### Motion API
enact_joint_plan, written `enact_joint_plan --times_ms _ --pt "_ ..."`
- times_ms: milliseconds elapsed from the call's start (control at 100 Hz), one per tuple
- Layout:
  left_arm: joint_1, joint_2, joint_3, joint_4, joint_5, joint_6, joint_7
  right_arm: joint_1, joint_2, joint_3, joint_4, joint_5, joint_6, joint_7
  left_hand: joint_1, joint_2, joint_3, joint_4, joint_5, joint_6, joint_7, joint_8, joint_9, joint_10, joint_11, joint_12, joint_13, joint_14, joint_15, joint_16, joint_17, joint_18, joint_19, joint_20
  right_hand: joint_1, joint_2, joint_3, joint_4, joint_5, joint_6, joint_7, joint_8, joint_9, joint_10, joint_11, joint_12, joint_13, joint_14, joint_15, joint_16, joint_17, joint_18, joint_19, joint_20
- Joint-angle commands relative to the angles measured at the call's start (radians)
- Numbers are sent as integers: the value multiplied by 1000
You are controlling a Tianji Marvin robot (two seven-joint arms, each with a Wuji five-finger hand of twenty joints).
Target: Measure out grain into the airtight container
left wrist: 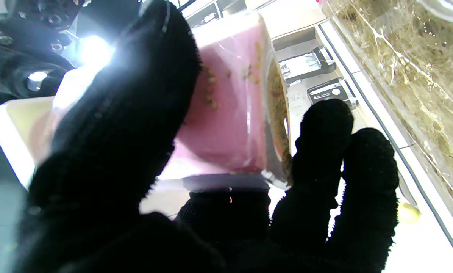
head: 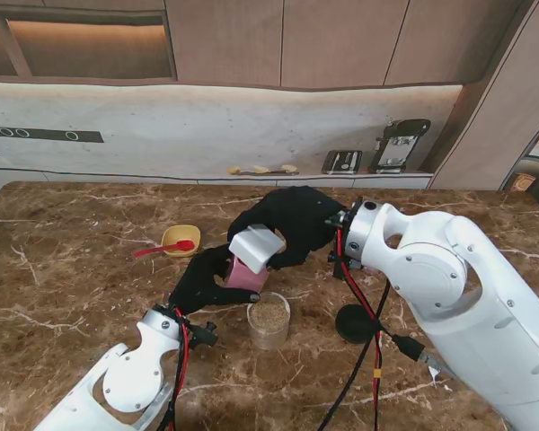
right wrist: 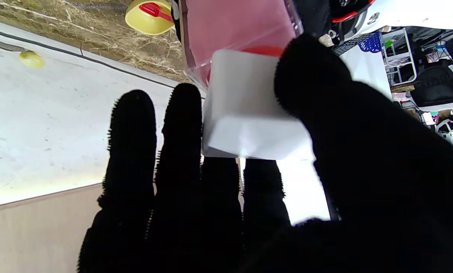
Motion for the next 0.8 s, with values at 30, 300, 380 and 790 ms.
enact_joint_plan --times_ms 30,300,380,790 --pt "0 -6 4 -5 1 -4 5 6 5 -6 -5 -3 10 21 171 486 433 112 385 -294 618 84 183 -167 275 60 15 -69 24 4 -15 -12 34 23 10 407 63 28 53 -82 194 -26 137 -39 103 56 31 -2 18 -12 -5 5 18 26" --pt "1 -9 10 -3 -4 1 12 -1 -4 -7 -5 -58 -11 -30 172 486 434 112 386 -295 618 83 185 -167 276 59 16 -68 24 4 -14 -11 34 23 -7 387 70 19 64 -91 225 -45 168 -46 123 79 40 -4 45 1 -8 10 40 43" --pt "1 -10 12 -3 -5 2 14 -1 -4 -3 -6 -62 -19 -34 171 486 433 112 386 -295 618 83 184 -167 275 59 17 -68 24 4 -14 -11 34 24 -1 382 74 19 67 -96 231 -50 173 -47 122 84 36 -6 46 1 -11 13 40 45" --pt "-6 -10 14 2 -5 -2 13 10 3 -6 -26 -75 0 12 172 485 433 110 382 -293 616 83 184 -166 275 61 16 -71 23 3 -13 -13 34 23 -65 444 29 2 50 -35 282 -117 200 -28 118 108 31 0 66 21 -26 18 54 71"
